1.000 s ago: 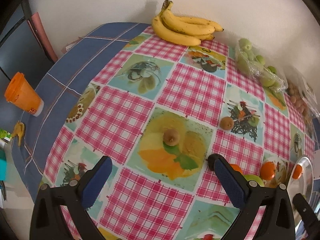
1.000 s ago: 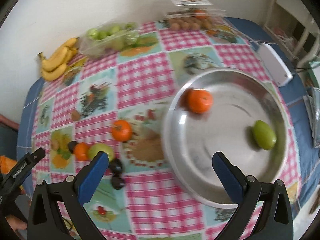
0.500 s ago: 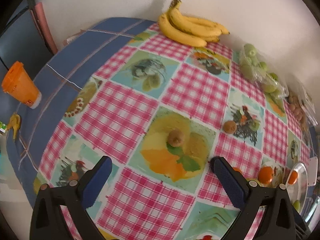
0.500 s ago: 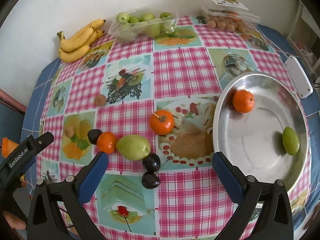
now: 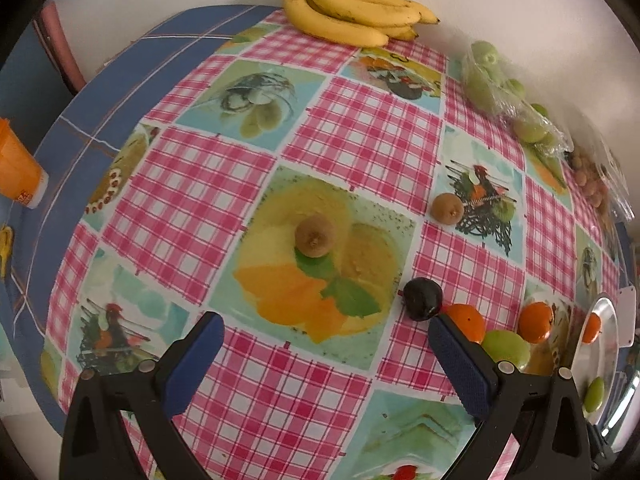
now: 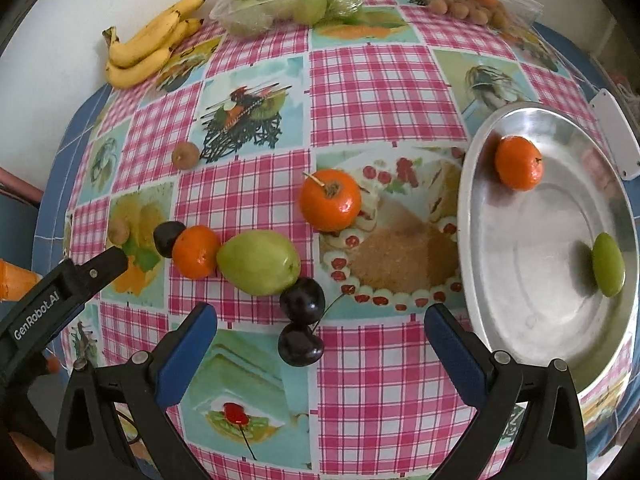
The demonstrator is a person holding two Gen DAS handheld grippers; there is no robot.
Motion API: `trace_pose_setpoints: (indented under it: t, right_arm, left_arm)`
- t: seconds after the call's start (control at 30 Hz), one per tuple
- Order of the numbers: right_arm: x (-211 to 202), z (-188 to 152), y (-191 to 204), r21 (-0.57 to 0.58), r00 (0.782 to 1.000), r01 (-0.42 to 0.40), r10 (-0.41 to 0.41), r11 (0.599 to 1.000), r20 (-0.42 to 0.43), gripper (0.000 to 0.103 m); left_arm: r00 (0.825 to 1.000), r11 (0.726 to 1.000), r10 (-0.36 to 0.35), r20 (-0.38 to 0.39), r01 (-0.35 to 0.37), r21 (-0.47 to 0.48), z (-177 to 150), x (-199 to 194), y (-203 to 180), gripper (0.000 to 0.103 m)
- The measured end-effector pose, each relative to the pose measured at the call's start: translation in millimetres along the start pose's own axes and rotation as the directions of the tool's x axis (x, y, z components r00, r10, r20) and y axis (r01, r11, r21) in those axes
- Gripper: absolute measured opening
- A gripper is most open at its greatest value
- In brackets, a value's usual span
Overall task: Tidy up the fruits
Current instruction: 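Lower the right gripper onto a dark plum and close it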
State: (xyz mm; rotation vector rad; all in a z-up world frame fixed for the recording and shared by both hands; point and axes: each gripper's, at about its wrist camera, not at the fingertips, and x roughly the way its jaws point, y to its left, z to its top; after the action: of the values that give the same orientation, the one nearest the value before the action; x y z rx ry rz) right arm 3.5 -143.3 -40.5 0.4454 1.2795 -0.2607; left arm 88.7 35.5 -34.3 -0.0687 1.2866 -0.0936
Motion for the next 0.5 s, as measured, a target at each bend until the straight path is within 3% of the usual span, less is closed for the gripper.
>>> trace_pose_setpoints:
  t: [0.5]
  right_arm:
    - [18.1,-6.3,4.5,-0.038,0.999,0.015,-0.016,0.999,-0.037,0.103]
  left_arm:
    - [0.997,0.995,-0.077,0.009,0.076,0.06,-3.4,12.9,-21.2,0.103]
